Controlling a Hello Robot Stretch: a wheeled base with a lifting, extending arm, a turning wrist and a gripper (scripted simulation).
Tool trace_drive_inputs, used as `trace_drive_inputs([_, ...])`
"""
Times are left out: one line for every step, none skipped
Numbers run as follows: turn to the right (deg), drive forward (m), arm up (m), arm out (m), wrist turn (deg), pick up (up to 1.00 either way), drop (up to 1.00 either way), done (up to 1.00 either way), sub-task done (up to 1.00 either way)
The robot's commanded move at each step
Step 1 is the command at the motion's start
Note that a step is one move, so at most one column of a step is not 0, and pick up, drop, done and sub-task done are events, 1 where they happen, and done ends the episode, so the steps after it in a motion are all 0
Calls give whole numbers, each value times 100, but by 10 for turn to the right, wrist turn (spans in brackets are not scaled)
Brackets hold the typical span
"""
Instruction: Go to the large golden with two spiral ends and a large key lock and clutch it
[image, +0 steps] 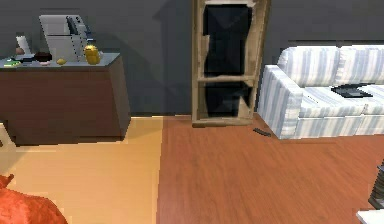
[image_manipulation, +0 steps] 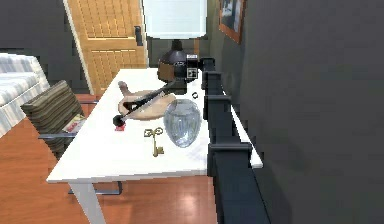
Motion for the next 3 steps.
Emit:
trace_drive_inputs([0,0,0,0,420,0,0,0,0])
trace_drive_inputs([0,0,-30,0,0,0,0,0,0])
trace_drive_inputs([0,0,0,0,0,100,0,0,0])
